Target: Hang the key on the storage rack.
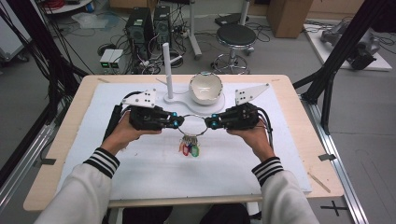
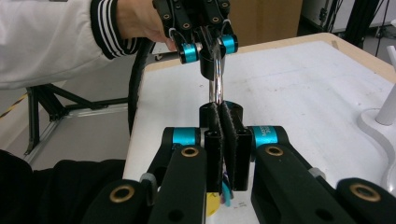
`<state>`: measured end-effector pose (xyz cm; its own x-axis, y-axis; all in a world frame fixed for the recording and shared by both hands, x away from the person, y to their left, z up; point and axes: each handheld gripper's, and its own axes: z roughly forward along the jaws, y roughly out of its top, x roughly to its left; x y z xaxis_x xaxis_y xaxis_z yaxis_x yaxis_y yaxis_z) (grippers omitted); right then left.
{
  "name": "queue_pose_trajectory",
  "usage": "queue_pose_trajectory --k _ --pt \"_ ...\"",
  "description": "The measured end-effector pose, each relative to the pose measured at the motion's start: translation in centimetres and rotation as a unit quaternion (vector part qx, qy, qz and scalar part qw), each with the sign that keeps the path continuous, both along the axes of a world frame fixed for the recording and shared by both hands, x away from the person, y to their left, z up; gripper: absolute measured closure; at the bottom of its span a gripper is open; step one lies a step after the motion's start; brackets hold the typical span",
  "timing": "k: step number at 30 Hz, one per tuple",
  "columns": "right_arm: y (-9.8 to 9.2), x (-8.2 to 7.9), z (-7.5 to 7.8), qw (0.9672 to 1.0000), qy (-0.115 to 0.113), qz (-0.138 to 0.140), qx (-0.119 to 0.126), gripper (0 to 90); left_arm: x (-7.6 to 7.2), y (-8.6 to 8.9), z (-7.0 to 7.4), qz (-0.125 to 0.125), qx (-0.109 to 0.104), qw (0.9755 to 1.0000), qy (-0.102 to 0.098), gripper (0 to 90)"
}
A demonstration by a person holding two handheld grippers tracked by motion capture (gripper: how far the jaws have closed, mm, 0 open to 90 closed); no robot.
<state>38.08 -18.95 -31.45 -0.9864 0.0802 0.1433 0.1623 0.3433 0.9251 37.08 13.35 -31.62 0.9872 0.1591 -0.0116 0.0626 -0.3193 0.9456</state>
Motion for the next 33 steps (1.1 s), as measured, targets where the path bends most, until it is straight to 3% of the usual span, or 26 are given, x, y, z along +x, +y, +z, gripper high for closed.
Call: queue_pose_trajectory --k 8,9,12,15,17,18,22,26,33 --pt "0.2 0.0 -0.1 1.0000 0.000 -0.008 0.006 86.6 0.0 0.3 0.2 0.007 -0.002 0.9999 -0.007 87.1" --pt "0.2 0.1 -0.1 0.9998 -0.002 -0.013 0.014 80.1 -0.1 0.3 0.3 0.008 0.001 0.9999 -0.009 87.1" --pt "0.0 0.4 -0.2 0.9982 0.012 -0.054 0.025 43.5 -0.1 0.5 0.3 0.017 0.005 0.9998 -0.009 87.2" --pt "-0.1 0.5 -0.4 0.9938 0.014 -0.110 0.002 10.7 0.1 0.9 0.5 0.028 0.001 0.9996 -0.009 87.2" --pt "-0.5 0.3 -0.7 0.9891 -0.004 -0.147 -0.007 8.7 0.3 1.3 0.8 0.038 -0.002 0.9992 -0.009 87.2" --pt "-0.7 0.1 -0.8 0.9861 -0.017 -0.165 -0.002 2.7 0.4 1.5 0.9 0.045 -0.004 0.9990 -0.009 87.2" --pt "-2.3 -0.4 -1.7 0.9767 -0.028 -0.212 -0.003 0.9 0.9 2.5 1.5 0.066 -0.002 0.9978 -0.010 87.2" --pt "-3.8 -1.0 -2.6 0.9700 -0.031 -0.241 0.001 0.9 1.4 3.4 2.3 0.086 -0.002 0.9962 -0.014 87.2" --pt "-5.5 -2.2 -4.2 0.9612 -0.045 -0.272 0.009 0.9 2.7 4.8 3.2 0.127 -0.002 0.9918 -0.015 87.2"
